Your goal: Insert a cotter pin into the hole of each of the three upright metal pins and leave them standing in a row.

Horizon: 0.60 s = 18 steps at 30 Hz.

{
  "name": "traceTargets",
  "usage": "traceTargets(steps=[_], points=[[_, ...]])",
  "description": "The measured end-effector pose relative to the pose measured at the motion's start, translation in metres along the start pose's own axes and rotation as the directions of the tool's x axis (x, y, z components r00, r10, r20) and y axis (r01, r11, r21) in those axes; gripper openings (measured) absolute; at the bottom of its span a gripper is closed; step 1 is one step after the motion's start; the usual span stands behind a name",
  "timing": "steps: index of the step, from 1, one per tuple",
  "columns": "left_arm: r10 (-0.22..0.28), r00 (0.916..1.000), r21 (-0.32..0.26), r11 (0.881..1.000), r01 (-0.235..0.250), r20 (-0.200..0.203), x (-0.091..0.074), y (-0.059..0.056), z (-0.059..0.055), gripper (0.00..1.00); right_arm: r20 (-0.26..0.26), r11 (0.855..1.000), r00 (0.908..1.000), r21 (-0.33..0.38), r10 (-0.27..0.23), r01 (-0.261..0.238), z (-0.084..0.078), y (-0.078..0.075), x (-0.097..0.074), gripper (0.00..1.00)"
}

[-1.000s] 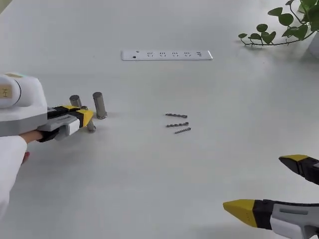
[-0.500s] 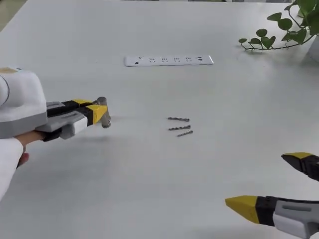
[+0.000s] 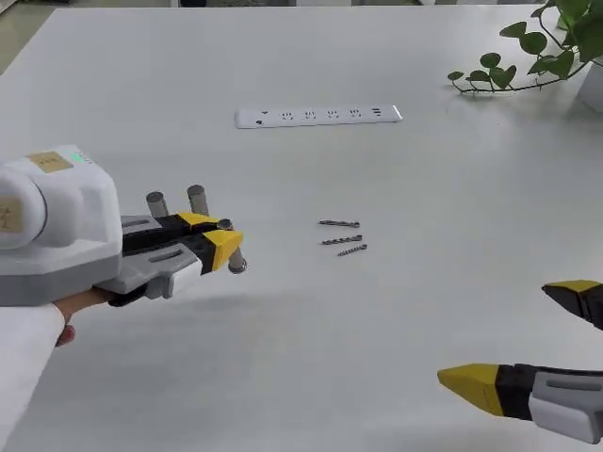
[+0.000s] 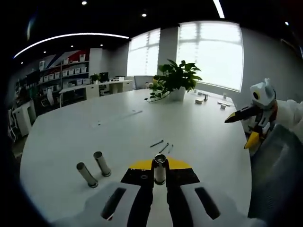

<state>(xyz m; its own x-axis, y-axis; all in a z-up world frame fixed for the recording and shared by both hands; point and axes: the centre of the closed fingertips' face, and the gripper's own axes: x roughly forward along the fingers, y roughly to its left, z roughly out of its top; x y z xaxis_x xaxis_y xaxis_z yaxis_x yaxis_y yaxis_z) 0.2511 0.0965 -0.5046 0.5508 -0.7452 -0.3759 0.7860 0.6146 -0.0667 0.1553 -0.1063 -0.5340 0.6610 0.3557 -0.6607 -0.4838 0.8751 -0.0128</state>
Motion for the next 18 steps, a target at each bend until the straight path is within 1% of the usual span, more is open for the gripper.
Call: traceTargets(steps=[2,5,6,9,12,13,15,18], points=[[-0.023,0.9995,0.027,0.999,0.023,-0.021,0.002,-0.008,-0.006,0.05,0.003,1.000,1.0000,0.001,-0.008,0.008,0.000,-0.001,-0.001,0.89],[-0.036,0.9991,0.017,0.999,0.036,-0.024,0.005,-0.013,-0.012,0.05,0.005,1.000,0.9999,0.003,-0.013,0.013,0.000,-0.001,-0.002,0.89],[-0.042,0.9986,0.016,0.999,0.042,-0.032,0.006,-0.016,-0.016,0.05,0.006,1.000,0.9999,0.002,-0.014,0.014,0.000,0.000,-0.002,0.89],[-0.057,0.9961,0.044,0.997,0.060,-0.067,0.007,-0.022,-0.025,0.05,0.001,1.000,0.9999,0.001,-0.016,0.016,-0.003,0.001,-0.003,0.89],[-0.071,0.9934,0.053,0.996,0.076,-0.090,0.009,-0.027,-0.032,0.05,-0.003,1.000,0.9998,0.003,-0.019,0.019,-0.005,0.000,-0.003,0.89],[-0.074,0.9921,0.069,0.994,0.081,-0.101,0.010,-0.029,-0.035,0.05,-0.004,1.000,0.9998,0.005,-0.022,0.022,-0.005,-0.001,-0.003,0.89],[-0.077,0.9909,0.077,0.993,0.085,-0.110,0.012,-0.032,-0.038,0.05,-0.002,1.000,0.9997,0.008,-0.023,0.023,-0.005,-0.001,-0.003,0.89],[-0.087,0.9901,0.077,0.992,0.096,-0.110,0.014,-0.035,-0.040,0.05,-0.004,1.000,0.9997,0.008,-0.025,0.025,-0.005,-0.001,-0.003,0.89]])
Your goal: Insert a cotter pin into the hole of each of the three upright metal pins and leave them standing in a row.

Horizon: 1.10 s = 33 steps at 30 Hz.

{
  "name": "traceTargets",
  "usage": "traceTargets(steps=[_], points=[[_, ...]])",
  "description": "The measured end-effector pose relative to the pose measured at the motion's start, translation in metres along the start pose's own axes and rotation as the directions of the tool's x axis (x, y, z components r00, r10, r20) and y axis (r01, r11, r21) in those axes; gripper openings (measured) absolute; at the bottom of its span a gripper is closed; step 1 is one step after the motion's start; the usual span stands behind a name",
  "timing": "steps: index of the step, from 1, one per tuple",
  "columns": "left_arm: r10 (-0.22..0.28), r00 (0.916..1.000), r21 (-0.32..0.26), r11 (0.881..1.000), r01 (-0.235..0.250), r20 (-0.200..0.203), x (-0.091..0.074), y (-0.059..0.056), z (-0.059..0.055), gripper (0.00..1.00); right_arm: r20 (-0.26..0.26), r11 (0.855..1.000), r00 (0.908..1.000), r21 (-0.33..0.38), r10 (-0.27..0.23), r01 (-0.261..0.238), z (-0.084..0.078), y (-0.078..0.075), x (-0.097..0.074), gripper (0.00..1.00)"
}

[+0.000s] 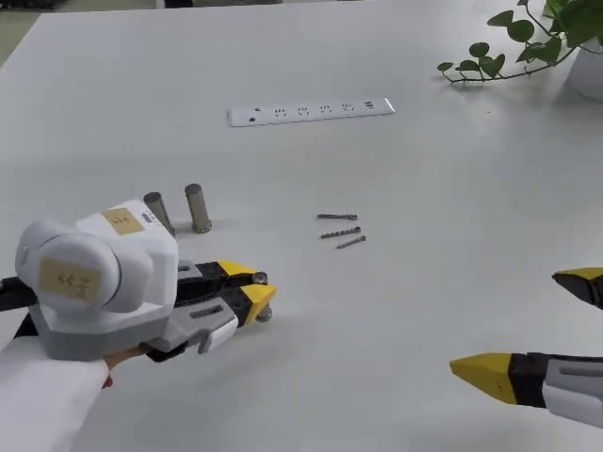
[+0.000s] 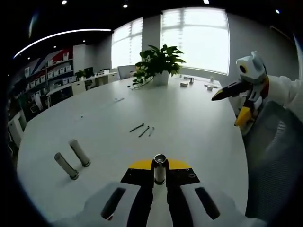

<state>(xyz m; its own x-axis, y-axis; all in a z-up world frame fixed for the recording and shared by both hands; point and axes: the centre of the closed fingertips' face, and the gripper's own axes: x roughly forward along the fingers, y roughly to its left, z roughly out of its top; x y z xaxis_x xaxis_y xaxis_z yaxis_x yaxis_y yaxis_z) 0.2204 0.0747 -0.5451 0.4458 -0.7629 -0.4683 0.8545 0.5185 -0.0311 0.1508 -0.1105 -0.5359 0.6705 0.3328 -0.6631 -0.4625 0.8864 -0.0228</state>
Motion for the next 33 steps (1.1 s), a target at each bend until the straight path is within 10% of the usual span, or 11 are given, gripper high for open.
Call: traceTargets(steps=[33], points=[[0.018,0.9997,-0.002,1.000,-0.018,-0.016,0.011,-0.006,-0.018,0.15,-0.013,0.999,0.9994,-0.008,0.033,-0.033,-0.001,0.010,0.008,0.88]])
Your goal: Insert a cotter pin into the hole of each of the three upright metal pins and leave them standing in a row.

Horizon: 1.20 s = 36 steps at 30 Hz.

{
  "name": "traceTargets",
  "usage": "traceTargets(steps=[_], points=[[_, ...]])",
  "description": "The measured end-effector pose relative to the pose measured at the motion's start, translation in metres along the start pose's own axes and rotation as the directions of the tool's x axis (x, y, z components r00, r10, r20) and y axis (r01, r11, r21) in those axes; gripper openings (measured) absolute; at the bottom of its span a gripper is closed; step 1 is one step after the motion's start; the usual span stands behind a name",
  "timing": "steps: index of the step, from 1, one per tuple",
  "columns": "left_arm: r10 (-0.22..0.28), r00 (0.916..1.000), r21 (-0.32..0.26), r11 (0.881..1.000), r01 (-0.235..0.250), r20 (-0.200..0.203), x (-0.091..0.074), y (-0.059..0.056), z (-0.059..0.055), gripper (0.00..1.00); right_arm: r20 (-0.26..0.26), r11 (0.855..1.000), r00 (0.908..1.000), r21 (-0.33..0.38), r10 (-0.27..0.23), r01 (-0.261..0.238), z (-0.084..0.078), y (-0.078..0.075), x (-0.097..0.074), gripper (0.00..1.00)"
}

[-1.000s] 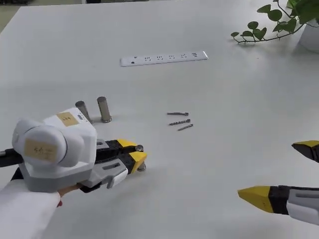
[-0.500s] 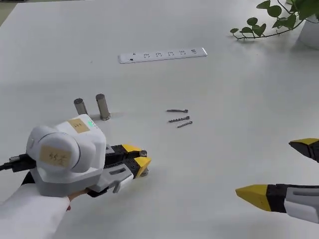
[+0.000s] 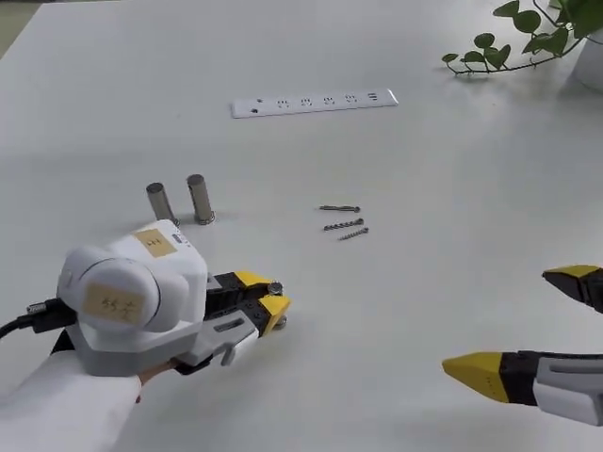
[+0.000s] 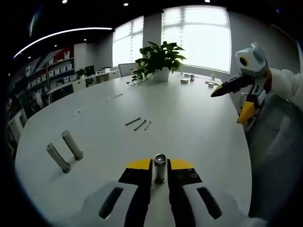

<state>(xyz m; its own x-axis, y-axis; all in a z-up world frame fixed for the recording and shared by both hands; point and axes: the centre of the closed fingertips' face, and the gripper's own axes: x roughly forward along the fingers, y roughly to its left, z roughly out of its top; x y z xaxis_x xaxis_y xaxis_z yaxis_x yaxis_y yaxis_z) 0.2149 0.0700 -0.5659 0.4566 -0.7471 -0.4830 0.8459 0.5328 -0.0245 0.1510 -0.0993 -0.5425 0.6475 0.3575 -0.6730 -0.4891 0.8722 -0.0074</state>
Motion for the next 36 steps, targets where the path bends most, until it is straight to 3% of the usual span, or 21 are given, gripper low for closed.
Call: traceTargets(steps=[3,7,8,13,17,19,23,25,36], points=[[-0.022,0.9998,0.008,1.000,0.022,0.006,-0.003,-0.005,0.001,0.32,-0.002,1.000,1.0000,-0.002,0.004,-0.004,0.000,0.001,0.000,0.88],[-0.045,0.9988,-0.022,0.999,0.046,0.020,-0.011,-0.008,0.002,0.44,-0.002,1.000,1.0000,-0.003,0.008,-0.008,0.001,0.002,0.001,0.88],[-0.023,0.9993,-0.043,0.999,0.025,0.028,-0.014,-0.004,0.002,0.47,-0.002,1.000,1.0000,-0.003,0.009,-0.009,0.001,0.002,0.001,0.88],[-0.010,0.9985,-0.093,0.996,0.014,0.053,-0.027,-0.002,0.001,0.53,-0.005,1.000,0.9998,0.002,0.020,-0.020,0.000,0.004,0.005,0.88],[0.006,0.9989,-0.123,0.992,-0.001,0.046,-0.037,-0.002,-0.003,0.71,-0.007,1.000,0.9996,0.004,0.028,-0.028,-0.002,0.006,0.006,0.88],[0.015,0.9996,-0.173,0.985,-0.010,0.024,-0.041,-0.002,-0.008,0.79,-0.008,1.000,0.9995,0.005,0.029,-0.029,-0.002,0.006,0.006,0.88],[0.035,0.9987,-0.191,0.981,-0.028,0.036,-0.050,0.000,-0.009,0.87,-0.005,1.000,0.9996,0.009,0.029,-0.029,-0.002,0.005,0.006,0.88],[0.045,0.9982,-0.197,0.980,-0.036,0.040,-0.053,0.002,-0.009,0.98,-0.007,1.000,0.9996,0.010,0.028,-0.027,-0.003,0.005,0.006,0.88],[0.064,0.9979,-0.192,0.979,-0.061,0.009,-0.067,-0.004,-0.021,0.99,-0.017,0.999,0.9992,-0.024,0.037,-0.038,0.005,0.007,0.009,0.87]])
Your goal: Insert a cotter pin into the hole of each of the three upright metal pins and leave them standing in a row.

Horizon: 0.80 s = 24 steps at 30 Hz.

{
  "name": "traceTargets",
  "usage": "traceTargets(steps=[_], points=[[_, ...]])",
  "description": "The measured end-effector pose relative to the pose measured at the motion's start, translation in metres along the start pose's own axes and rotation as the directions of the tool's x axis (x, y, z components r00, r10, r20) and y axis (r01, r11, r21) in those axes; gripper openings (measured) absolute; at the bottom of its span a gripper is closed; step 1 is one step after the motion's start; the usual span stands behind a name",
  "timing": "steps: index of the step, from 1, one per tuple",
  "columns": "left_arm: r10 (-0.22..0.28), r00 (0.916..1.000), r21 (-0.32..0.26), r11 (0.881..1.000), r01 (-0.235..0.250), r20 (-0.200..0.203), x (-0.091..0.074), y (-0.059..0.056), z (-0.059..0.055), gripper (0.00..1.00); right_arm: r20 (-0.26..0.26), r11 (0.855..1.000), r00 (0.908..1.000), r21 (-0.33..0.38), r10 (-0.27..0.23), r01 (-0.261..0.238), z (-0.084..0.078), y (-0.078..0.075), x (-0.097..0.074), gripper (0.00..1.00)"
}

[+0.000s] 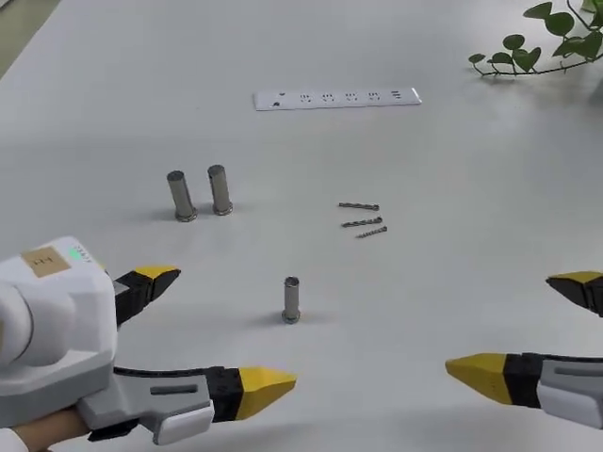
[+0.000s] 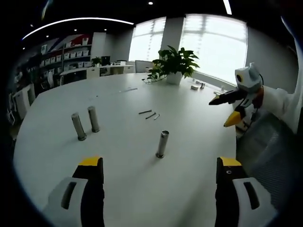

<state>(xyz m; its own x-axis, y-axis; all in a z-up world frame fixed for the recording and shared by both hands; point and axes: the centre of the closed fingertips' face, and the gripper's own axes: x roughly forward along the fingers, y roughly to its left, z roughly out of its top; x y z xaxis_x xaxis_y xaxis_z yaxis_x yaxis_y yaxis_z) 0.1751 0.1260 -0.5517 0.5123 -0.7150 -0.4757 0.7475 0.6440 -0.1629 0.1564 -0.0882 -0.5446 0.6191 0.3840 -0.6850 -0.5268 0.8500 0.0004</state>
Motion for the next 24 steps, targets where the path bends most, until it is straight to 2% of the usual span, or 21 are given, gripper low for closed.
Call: traceTargets(steps=[5,8,10,12,14,16,19,20,21,24], points=[[0.008,0.9999,-0.018,1.000,-0.008,0.012,-0.007,-0.001,-0.003,0.99,-0.031,0.991,0.9991,-0.127,0.030,-0.034,0.016,-0.008,0.005,0.86],[0.011,0.9998,-0.028,1.000,-0.011,0.014,-0.010,-0.002,-0.005,0.99,-0.045,0.979,0.9965,-0.188,0.070,-0.077,0.029,-0.012,0.010,0.81],[0.016,0.9997,-0.042,0.999,-0.015,0.017,-0.013,-0.001,-0.006,0.99,-0.060,0.962,0.9928,-0.248,0.104,-0.116,0.039,-0.012,0.014,0.76],[0.022,0.9994,-0.067,0.998,-0.020,0.028,-0.018,0.001,-0.006,0.99,-0.107,0.932,0.9886,-0.337,0.106,-0.136,0.046,-0.016,0.017,0.71],[0.033,0.9989,-0.073,0.997,-0.030,0.035,-0.021,0.006,-0.005,0.99,-0.142,0.897,0.9826,-0.409,0.119,-0.168,0.054,-0.015,0.023,0.70],[0.040,0.9985,-0.070,0.997,-0.037,0.038,-0.025,0.010,-0.003,0.99,-0.158,0.878,0.9791,-0.441,0.128,-0.186,0.061,-0.016,0.029,0.70],[0.053,0.9977,-0.069,0.996,-0.050,0.041,-0.029,0.014,0.000,0.99,-0.190,0.835,0.9736,-0.510,0.126,-0.208,0.071,-0.030,0.043,0.69],[0.064,0.9973,-0.075,0.995,-0.061,0.036,-0.030,0.017,0.000,0.99,-0.214,0.817,0.9660,-0.525,0.145,-0.239,0.071,-0.027,0.047,0.68],[0.074,0.9965,-0.071,0.995,-0.071,0.039,-0.032,0.019,0.000,0.99,-0.222,0.803,0.9573,-0.528,0.185,-0.277,0.073,-0.021,0.052,0.67],[0.084,0.9952,-0.080,0.994,-0.080,0.050,-0.037,0.021,0.002,0.99,-0.254,0.792,0.9382,-0.510,0.235,-0.336,0.076,-0.023,0.070,0.61]])
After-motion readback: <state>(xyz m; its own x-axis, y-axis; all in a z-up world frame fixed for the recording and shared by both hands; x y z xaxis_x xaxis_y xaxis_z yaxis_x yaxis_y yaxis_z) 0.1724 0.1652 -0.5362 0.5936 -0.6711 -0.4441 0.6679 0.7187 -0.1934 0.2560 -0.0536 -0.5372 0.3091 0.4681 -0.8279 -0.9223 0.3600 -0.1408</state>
